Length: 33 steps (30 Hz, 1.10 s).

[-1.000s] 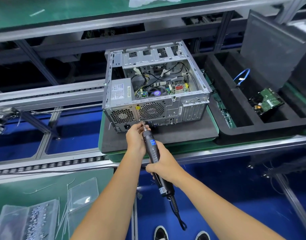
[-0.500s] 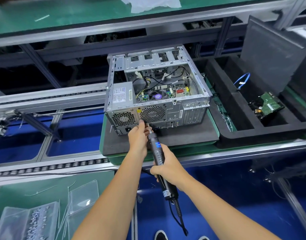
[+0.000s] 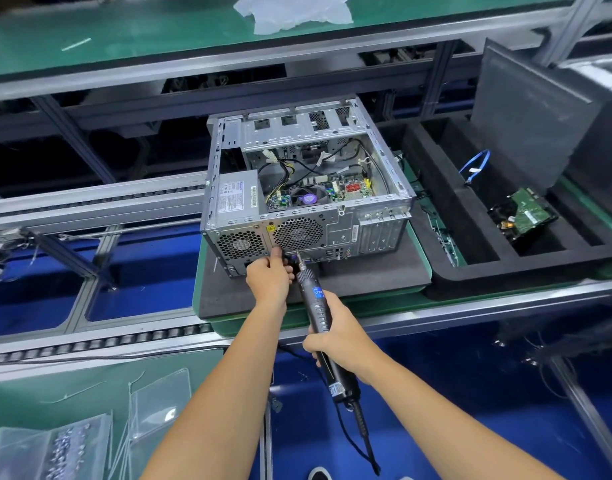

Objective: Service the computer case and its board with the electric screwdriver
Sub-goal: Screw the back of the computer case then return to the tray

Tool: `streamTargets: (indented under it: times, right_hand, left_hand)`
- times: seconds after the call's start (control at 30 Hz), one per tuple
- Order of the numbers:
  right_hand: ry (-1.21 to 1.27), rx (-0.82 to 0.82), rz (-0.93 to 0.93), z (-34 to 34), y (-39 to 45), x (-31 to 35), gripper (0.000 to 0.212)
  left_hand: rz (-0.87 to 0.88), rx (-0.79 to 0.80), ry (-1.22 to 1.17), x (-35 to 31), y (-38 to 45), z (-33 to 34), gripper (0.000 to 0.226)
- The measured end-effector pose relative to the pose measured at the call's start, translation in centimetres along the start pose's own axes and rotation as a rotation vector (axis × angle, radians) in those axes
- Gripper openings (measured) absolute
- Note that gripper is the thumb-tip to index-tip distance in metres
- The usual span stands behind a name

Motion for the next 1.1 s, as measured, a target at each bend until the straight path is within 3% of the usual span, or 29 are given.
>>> streamTargets:
  times: [0.57,0.8,1.1]
  right_hand:
    - [0.001,0.039,0.014,2.1,1.9,-0.5,0.072]
    - [0.045,0.049,0.018,2.2,2.4,-0.7,0.071]
    - [0.072,0.052,0.026,1.3,2.2,-1.3,0.077]
  left_hand:
    - [-0.072,0.127,-0.111,2.8,0.2,-1.5,0.02]
    - [0.018,0.079,0.055,1.4,0.4,-1.6,0.04]
    - [0.078,0.021,0.286,-0.3,0.2,-1.2,0.046]
Point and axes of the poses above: each hand's wrist, its own y-axis towards the middle knuckle, its own z-axis out of the palm, x = y × z, the point moved 7 cm from there along y, towards the middle knuckle, and after that the axes turned 14 degrees about x, right-handed, at the moved point
